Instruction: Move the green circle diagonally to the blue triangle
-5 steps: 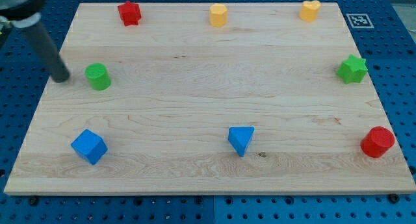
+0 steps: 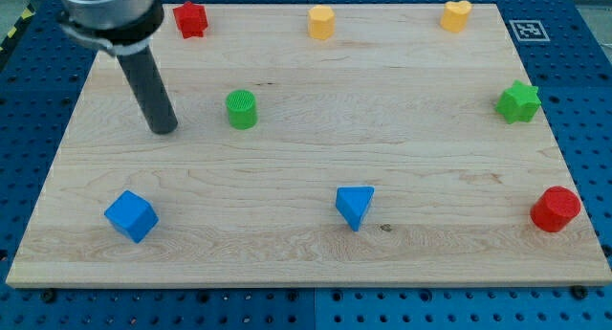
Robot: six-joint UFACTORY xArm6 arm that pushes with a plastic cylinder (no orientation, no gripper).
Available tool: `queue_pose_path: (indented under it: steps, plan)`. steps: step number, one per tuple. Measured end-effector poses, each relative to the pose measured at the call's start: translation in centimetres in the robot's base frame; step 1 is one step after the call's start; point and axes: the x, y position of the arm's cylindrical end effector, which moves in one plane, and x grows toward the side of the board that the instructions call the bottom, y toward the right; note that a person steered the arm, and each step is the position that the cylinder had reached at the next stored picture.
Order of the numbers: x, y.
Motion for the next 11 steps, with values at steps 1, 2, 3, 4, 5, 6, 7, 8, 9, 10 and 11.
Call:
queue_pose_path:
  steps: [1, 2, 3, 4, 5, 6, 7, 8, 9, 10, 11]
  plan:
    - [-2.3, 4.8]
    - [3.1, 15.1]
    - [8.3, 24.6]
    - [8.9, 28.6]
    - [8.7, 25.3]
    - [6.8, 23.2]
    - [4.5, 23.9]
    - [3.4, 28.2]
    - [1.7, 30.8]
    - [1.7, 34.3]
    - [5.5, 37.4]
